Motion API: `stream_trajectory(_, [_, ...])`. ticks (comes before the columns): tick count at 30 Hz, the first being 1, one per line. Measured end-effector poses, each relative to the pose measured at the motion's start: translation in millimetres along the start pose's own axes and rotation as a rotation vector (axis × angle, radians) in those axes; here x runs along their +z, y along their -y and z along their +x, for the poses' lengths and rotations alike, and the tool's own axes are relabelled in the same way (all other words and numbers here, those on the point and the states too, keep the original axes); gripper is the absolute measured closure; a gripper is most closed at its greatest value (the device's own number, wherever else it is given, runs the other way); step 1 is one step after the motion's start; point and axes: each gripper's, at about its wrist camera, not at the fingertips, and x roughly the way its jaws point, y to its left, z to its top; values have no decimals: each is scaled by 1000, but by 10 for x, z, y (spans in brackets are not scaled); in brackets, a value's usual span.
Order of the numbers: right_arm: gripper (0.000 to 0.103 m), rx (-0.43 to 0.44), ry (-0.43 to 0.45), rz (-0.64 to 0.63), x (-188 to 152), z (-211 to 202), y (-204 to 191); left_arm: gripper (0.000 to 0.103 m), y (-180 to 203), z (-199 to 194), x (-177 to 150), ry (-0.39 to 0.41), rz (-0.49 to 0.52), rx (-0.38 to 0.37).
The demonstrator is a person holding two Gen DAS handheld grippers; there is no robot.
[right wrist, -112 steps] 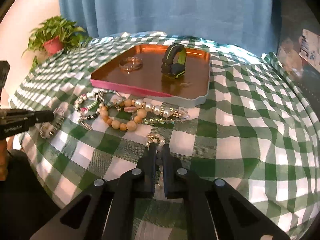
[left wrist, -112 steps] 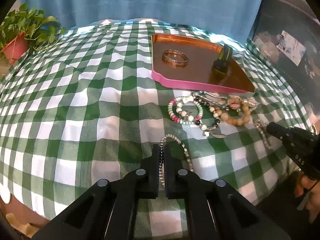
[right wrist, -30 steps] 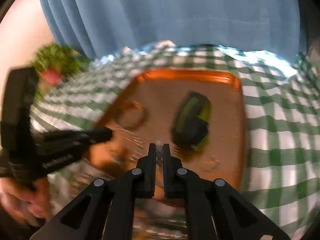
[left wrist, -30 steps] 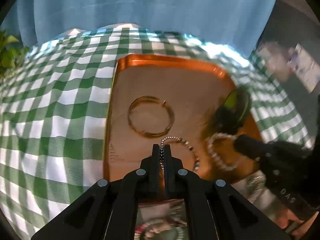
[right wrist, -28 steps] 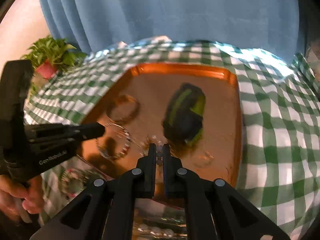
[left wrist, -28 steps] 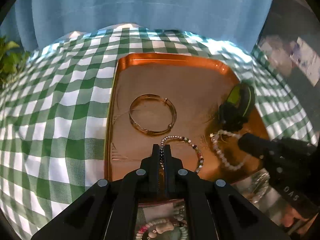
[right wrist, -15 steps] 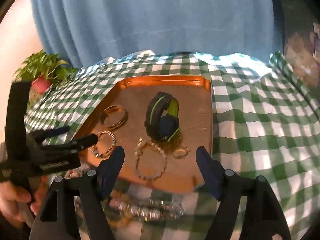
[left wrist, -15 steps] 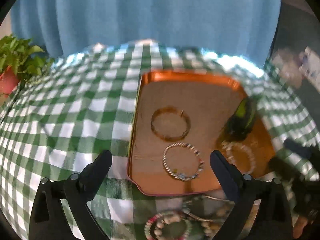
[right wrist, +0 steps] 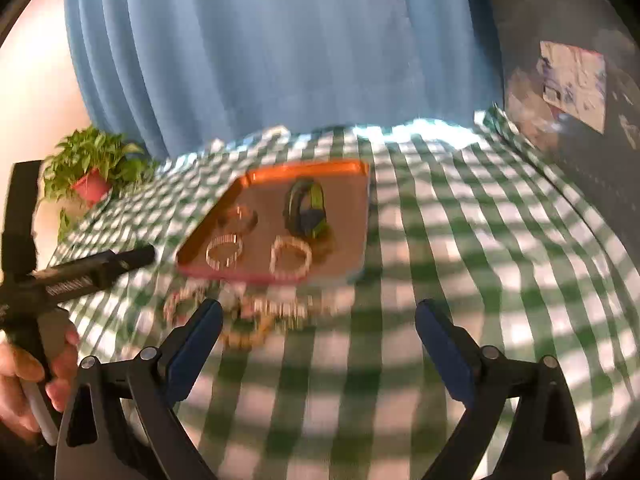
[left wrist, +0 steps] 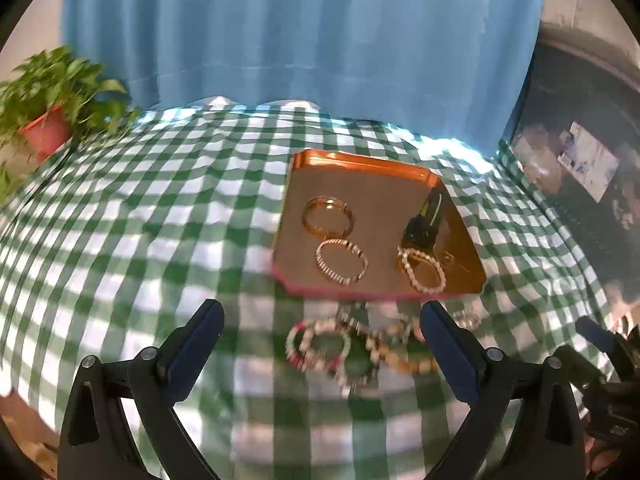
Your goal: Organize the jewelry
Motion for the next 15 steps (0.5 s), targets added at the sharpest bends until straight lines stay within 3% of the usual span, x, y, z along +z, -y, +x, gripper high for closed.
stream_trajectory(2, [7,-34,-18,-35,-102,-126,-38,5,-67,-141,-97,7,-16,2])
stream_trajectory(5, [9,-187,15,-140,-288,-355,-175,5,-111,-363,-266,22,14,15])
stream_trajectory(8, [10,-162,57,-146,-406,-562,-226,5,-135,-488,-375,24,47,68])
stream_trajectory(10, [24,-105,55,-118,-446,-640,-224,5,-160,-565,-440,25,59,73])
stream_trajectory(11, [35,-100,61,-105,-466,-673,-225,5,-174,-608,-475,26,59,71])
stream_trajectory(13, [48,-107,78,-96,-493,-698,-242,5,-198,-665,-516,42,53,74])
stream_trajectory(15, [52,-118,84,-91,-516,-698,-244,5,-202,-695,-563,46,57,49])
